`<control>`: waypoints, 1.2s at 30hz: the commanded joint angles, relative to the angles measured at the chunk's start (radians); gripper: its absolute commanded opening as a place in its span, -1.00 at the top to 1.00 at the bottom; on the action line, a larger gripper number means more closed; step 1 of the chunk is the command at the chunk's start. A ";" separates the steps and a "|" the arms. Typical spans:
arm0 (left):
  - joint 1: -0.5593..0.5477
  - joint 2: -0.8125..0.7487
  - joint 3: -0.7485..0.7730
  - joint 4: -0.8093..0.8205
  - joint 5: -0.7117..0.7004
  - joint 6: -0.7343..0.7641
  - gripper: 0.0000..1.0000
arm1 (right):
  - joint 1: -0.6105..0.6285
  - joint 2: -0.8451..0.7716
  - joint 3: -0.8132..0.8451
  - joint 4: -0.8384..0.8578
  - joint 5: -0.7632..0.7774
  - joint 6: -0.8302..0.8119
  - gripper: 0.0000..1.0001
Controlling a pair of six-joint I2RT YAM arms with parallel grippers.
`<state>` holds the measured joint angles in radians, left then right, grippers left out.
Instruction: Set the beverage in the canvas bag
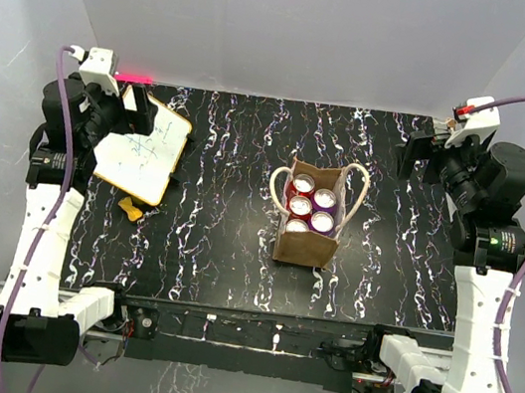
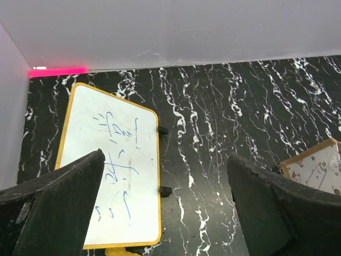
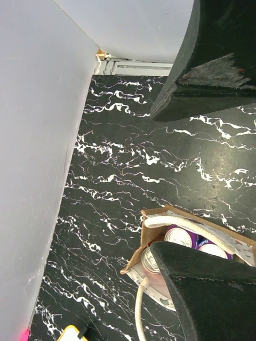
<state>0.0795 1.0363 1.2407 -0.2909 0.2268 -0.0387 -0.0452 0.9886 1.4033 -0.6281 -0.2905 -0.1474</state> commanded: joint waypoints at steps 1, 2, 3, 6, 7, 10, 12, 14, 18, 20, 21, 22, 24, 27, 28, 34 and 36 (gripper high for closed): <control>0.006 -0.011 -0.017 0.030 0.069 -0.019 -0.94 | -0.014 -0.031 0.003 0.035 0.017 0.006 -0.96; 0.006 -0.015 -0.022 0.036 0.072 -0.022 -0.94 | -0.014 -0.036 -0.003 0.035 0.015 0.006 -0.96; 0.005 -0.018 -0.028 0.041 0.072 -0.024 -0.94 | -0.016 -0.040 -0.009 0.036 0.011 0.006 -0.96; 0.005 -0.024 -0.035 0.046 0.052 -0.027 -0.94 | -0.017 -0.050 -0.016 0.032 0.010 0.004 -0.96; 0.005 -0.023 -0.034 0.046 0.034 -0.030 -0.94 | -0.018 -0.052 -0.016 0.031 0.013 0.005 -0.96; 0.006 -0.022 -0.029 0.040 -0.001 -0.030 -0.94 | -0.023 -0.059 -0.020 0.031 0.014 0.003 -0.96; 0.005 -0.022 -0.025 0.030 -0.014 -0.025 -0.94 | -0.027 -0.065 -0.028 0.031 0.012 0.005 -0.96; 0.006 -0.027 -0.025 0.022 -0.022 -0.019 -0.94 | -0.030 -0.070 -0.039 0.031 0.011 0.005 -0.96; 0.006 -0.034 -0.032 0.020 -0.027 -0.013 -0.94 | -0.031 -0.079 -0.059 0.033 0.003 0.008 -0.96; 0.008 -0.038 -0.040 0.022 -0.032 -0.010 -0.94 | -0.031 -0.084 -0.070 0.036 -0.001 0.011 -0.96; 0.009 -0.041 -0.048 0.023 -0.036 -0.011 -0.94 | -0.031 -0.089 -0.076 0.036 -0.002 0.011 -0.96; 0.012 -0.044 -0.055 0.025 -0.047 -0.013 -0.94 | -0.031 -0.094 -0.084 0.036 0.000 0.011 -0.96; 0.014 -0.050 -0.063 0.028 -0.060 -0.011 -0.94 | -0.031 -0.102 -0.094 0.033 0.006 0.011 -0.96; 0.019 -0.057 -0.069 0.024 -0.076 0.000 -0.94 | -0.030 -0.113 -0.105 0.031 0.014 0.009 -0.96; 0.020 -0.060 -0.069 0.021 -0.079 0.002 -0.94 | -0.031 -0.115 -0.106 0.030 0.016 0.009 -0.96; 0.026 -0.069 -0.069 0.009 -0.058 0.013 -0.94 | -0.033 -0.120 -0.101 0.026 0.033 0.009 -0.97; 0.027 -0.068 -0.069 0.007 -0.054 0.015 -0.94 | -0.033 -0.121 -0.105 0.026 0.036 0.010 -0.96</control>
<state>0.0975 0.9939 1.1755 -0.2775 0.1673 -0.0364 -0.0708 0.8810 1.2942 -0.6346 -0.2783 -0.1474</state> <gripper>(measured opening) 0.970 0.982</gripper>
